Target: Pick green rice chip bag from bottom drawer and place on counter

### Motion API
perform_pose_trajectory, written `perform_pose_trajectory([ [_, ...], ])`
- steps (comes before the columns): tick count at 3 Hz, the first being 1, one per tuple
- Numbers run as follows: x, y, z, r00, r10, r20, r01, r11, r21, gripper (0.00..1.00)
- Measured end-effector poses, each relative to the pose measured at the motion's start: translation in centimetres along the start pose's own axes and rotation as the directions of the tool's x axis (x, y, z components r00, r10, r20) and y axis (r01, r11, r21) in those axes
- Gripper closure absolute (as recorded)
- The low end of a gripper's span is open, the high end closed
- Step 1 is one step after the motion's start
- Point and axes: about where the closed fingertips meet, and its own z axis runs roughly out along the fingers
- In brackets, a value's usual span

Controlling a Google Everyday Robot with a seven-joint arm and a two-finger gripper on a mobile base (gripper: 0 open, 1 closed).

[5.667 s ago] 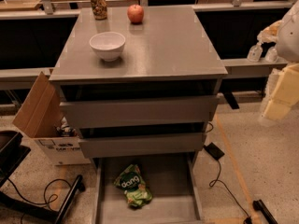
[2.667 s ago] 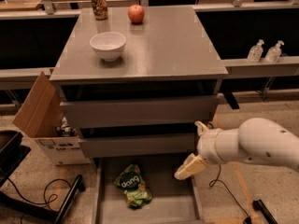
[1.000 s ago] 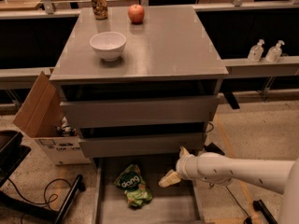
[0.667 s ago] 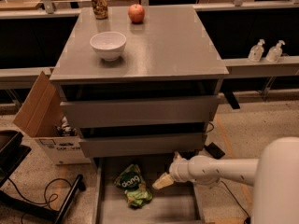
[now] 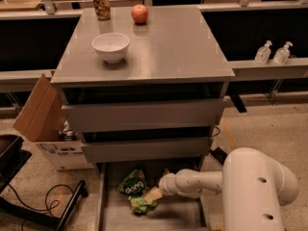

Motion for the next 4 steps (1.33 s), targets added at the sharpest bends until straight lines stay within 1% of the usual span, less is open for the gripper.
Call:
perform_pose_trajectory([
  [1, 0.1, 1.5, 4.6, 1.000, 0.004, 0.008, -0.003, 0.9988, -0.050, 0.00],
  [2, 1.2, 2.2, 8.7, 1.000, 0.029, -0.011, -0.030, 0.9966, -0.076, 0.00],
  [3, 3.0, 2.8, 11.6, 0.997, 0.065, -0.039, -0.068, 0.9929, -0.098, 0.18],
  [4, 3.5, 3.1, 12.2, 0.996, 0.079, -0.052, -0.084, 0.9904, -0.110, 0.42],
])
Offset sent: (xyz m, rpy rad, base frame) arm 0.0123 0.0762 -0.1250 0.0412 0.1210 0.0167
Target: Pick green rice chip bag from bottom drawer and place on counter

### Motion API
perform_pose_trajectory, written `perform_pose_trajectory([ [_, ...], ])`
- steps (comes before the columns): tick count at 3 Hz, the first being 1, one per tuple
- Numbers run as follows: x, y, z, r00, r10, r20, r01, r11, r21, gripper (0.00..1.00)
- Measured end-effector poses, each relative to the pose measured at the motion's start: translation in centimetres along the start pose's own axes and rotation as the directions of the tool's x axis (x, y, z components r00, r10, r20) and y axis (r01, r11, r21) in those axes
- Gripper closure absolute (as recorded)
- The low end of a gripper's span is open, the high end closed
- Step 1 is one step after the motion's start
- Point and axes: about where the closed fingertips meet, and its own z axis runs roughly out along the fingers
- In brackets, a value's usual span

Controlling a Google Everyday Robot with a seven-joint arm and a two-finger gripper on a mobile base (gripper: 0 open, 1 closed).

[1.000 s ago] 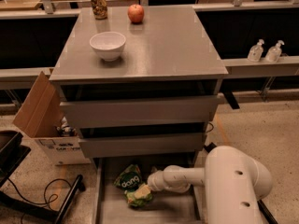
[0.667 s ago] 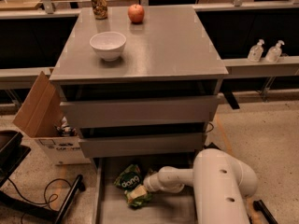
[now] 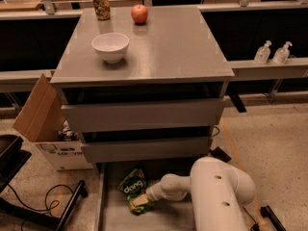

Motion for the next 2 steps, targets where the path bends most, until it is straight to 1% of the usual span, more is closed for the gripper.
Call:
perform_pose_trajectory([
  [2, -0.24, 0.09, -0.30, 1.000, 0.000, 0.000, 0.000, 1.0000, 0.000, 0.88],
])
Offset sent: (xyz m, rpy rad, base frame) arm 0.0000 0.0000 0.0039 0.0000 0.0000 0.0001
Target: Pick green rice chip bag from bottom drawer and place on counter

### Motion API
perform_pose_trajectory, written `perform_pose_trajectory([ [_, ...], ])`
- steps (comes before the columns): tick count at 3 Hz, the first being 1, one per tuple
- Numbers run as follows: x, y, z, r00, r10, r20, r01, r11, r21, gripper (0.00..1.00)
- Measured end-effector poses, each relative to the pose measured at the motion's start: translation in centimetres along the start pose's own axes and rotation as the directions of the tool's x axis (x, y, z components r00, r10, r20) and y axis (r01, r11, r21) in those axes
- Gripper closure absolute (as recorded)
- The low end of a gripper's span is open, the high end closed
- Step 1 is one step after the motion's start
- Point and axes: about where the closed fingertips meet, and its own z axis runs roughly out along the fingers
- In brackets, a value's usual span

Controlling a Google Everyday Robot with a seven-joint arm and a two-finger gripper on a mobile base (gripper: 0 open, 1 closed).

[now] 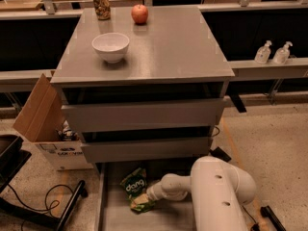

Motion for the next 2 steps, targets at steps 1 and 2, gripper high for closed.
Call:
perform_pose_trajectory([
  [1, 0.03, 0.15, 0.11, 1.000, 0.000, -0.001, 0.000, 1.0000, -0.002, 1.00],
  [2, 0.03, 0.15, 0.11, 1.000, 0.000, -0.001, 0.000, 1.0000, -0.002, 1.00],
])
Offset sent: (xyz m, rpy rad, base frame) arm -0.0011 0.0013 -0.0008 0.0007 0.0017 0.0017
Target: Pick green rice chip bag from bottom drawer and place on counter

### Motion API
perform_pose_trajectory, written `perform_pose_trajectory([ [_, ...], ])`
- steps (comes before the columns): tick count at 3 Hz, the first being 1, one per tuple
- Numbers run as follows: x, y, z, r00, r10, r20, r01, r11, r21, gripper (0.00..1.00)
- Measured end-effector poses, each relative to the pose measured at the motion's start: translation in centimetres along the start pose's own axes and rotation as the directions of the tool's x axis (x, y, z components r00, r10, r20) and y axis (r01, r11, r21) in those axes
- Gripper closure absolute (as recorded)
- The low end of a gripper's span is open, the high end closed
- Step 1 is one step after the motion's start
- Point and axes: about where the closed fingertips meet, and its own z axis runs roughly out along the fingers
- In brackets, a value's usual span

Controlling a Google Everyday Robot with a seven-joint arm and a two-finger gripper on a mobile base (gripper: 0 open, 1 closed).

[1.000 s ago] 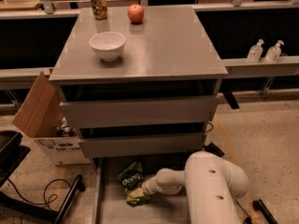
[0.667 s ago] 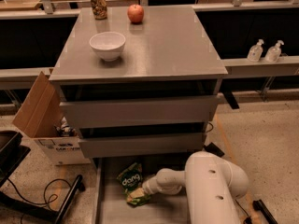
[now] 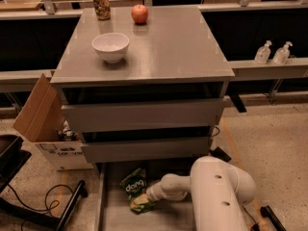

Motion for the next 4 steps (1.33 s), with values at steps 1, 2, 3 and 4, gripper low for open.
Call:
perform_pose_trajectory([
  [1, 0.6, 1.2, -1.4, 1.000, 0.001, -0.001, -0.001, 1.0000, 0.004, 1.00],
  [2, 0.9, 2.3, -5.7, 0.999, -0.042, 0.004, 0.042, 0.9974, 0.059, 1.00],
  [3, 0.4, 2.9, -11.0, 0.997, -0.076, 0.001, 0.076, 0.9880, 0.135, 1.00],
  [4, -0.1, 3.4, -17.5, 0.997, -0.066, -0.030, 0.070, 0.9794, 0.189, 1.00],
])
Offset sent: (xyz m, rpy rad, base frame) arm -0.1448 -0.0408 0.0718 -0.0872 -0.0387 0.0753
